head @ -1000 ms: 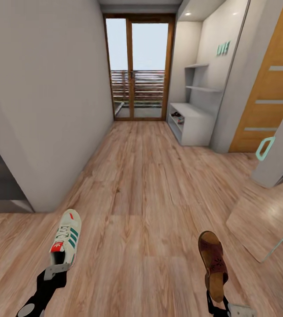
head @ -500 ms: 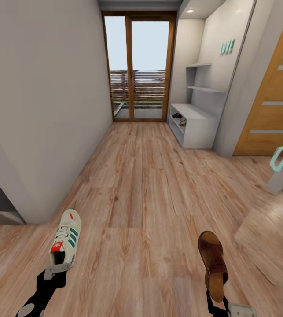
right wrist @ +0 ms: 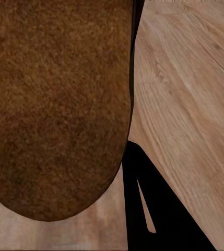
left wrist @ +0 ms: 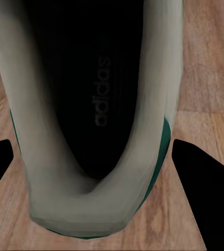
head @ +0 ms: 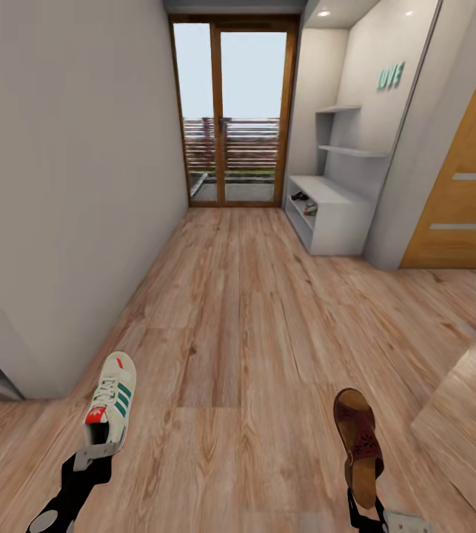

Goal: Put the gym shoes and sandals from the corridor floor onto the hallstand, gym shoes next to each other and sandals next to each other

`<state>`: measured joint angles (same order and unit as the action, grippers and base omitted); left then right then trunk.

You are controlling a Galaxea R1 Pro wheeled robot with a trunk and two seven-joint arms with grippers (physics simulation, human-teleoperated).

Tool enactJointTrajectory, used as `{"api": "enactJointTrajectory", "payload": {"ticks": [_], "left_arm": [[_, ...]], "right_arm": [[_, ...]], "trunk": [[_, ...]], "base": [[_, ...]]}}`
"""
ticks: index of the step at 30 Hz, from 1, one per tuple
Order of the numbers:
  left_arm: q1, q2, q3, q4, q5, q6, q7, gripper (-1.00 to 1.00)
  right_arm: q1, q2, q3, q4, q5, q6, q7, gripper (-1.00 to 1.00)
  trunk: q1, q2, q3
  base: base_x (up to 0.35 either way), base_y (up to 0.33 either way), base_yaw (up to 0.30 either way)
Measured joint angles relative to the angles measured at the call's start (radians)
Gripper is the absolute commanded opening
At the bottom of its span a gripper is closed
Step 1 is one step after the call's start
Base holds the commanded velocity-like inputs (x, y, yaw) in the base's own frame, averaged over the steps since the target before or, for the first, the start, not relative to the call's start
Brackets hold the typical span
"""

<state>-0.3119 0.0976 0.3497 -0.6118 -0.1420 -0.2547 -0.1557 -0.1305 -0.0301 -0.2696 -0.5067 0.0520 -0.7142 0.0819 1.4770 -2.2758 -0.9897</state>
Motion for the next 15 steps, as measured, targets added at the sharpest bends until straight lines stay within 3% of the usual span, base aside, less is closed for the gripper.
{"api": "enactJointTrajectory", "payload": {"ticks": [15], "left_arm": [[0.0,0.0,0.001,-0.001,0.0,0.0,0.0,-1.0]], "right_arm": [[0.0,-0.001,0.0,0.0,0.0,0.0,0.001,-1.0]], "trunk": [[0.0,0.0,0.0]], "base": [[0.339,0.0,0.0]]}}
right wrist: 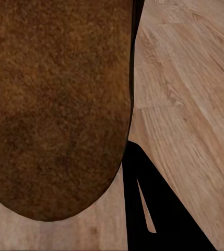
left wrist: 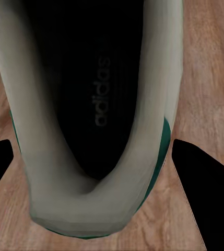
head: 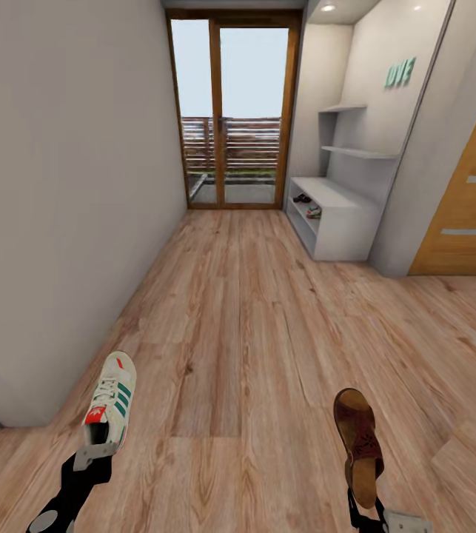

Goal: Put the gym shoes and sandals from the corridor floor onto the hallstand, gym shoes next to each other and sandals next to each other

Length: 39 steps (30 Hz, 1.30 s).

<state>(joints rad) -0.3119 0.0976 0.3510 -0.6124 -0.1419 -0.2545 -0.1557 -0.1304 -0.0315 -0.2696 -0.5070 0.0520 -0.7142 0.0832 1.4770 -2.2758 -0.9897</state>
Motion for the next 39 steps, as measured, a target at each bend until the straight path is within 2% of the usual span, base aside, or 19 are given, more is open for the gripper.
{"api": "enactJointTrajectory", "payload": {"ticks": [7,39], "left_arm": [[0.0,0.0,0.01,0.0,0.0,0.0,0.0,-1.0],[0.0,-0.002,0.011,0.001,-0.001,0.0,0.0,-1.0]], "right_arm": [[0.0,0.0,0.0,-0.001,0.0,-0.001,0.0,-1.0],[-0.001,0.0,0.0,0.0,0.0,-0.001,0.0,-1.0]], "trunk": [[0.0,0.0,0.0],[0.0,0.0,0.0]], "base": [[0.339,0.0,0.0],[0.339,0.0,0.0]]}}
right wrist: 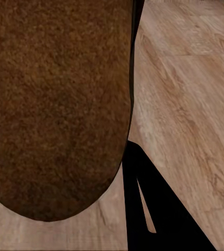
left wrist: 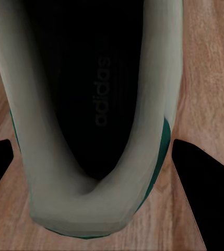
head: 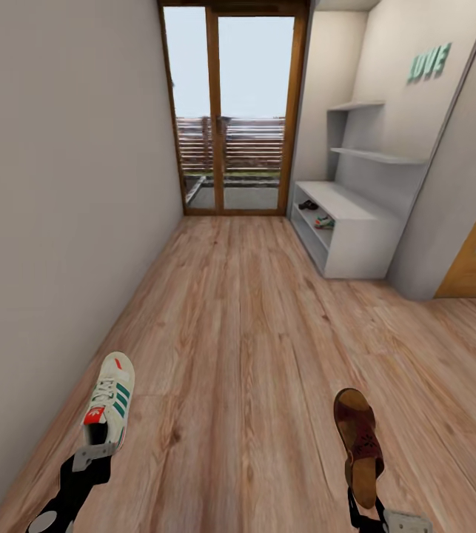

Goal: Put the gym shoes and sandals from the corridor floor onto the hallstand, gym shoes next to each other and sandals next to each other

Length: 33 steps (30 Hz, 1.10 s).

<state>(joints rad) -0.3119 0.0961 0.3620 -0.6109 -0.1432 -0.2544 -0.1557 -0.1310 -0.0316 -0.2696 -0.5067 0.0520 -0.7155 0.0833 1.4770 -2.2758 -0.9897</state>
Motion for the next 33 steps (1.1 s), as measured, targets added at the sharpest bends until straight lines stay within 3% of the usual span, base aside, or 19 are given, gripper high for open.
{"api": "enactJointTrajectory", "payload": {"ticks": [33], "left_arm": [[0.0,0.0,0.0,0.0,0.001,0.0,0.0,-1.0]], "right_arm": [[0.0,0.0,0.0,0.0,0.0,0.001,0.0,-1.0]], "trunk": [[0.0,0.0,0.0]], "base": [[0.339,0.0,0.0]]}}
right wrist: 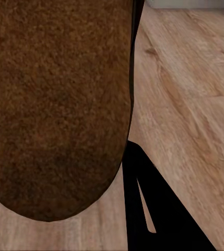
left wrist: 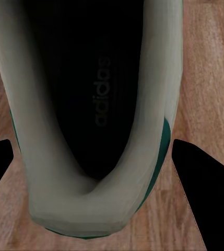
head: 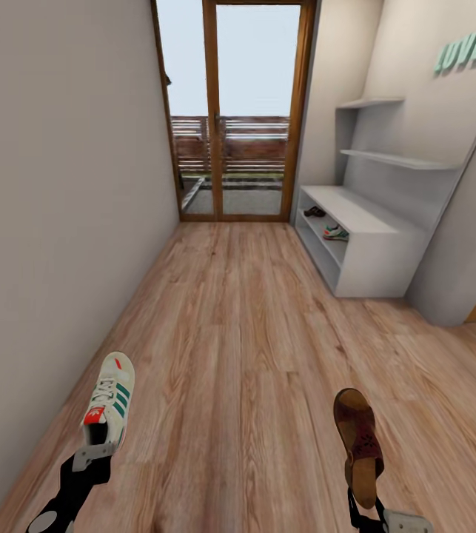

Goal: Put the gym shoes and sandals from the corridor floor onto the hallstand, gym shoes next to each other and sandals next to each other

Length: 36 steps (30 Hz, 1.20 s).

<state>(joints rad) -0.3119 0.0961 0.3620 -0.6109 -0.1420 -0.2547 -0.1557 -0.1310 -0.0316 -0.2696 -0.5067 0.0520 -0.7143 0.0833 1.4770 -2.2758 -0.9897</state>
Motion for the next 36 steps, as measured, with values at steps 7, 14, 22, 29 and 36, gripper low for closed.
{"api": "enactJointTrajectory", "payload": {"ticks": [7,14,22,29,36], "left_arm": [[0.0,0.0,0.0,0.0,0.0,0.001,0.0,-1.0],[0.0,0.001,0.0,-0.001,0.0,0.0,0.0,-1.0],[0.0,0.002,0.0,-0.001,0.0,0.001,0.0,-1.0],[0.0,0.0,0.0,0.0,0.0,0.0,0.0,-1.0],[0.0,0.0,0.0,0.0,0.0,0.0,0.0,-1.0]], "right_arm": [[0.0,0.0,0.0,-0.001,0.0,-0.001,0.0,-1.0],[0.0,0.0,0.0,-0.002,0.0,-0.001,0.0,-1.0],[0.0,0.0,0.0,-0.002,0.0,-0.001,0.0,-1.0],[0.0,0.0,0.0,-0.002,0.0,-0.001,0.0,-1.0],[0.0,0.0,0.0,-0.002,0.0,-0.001,0.0,-1.0]], "trunk": [[0.0,0.0,0.0],[0.0,0.0,0.0],[0.0,0.0,0.0],[0.0,0.0,0.0],[0.0,0.0,0.0]], "base": [[0.339,0.0,0.0],[0.339,0.0,0.0],[0.339,0.0,0.0],[0.339,0.0,0.0],[0.339,0.0,0.0]]}}
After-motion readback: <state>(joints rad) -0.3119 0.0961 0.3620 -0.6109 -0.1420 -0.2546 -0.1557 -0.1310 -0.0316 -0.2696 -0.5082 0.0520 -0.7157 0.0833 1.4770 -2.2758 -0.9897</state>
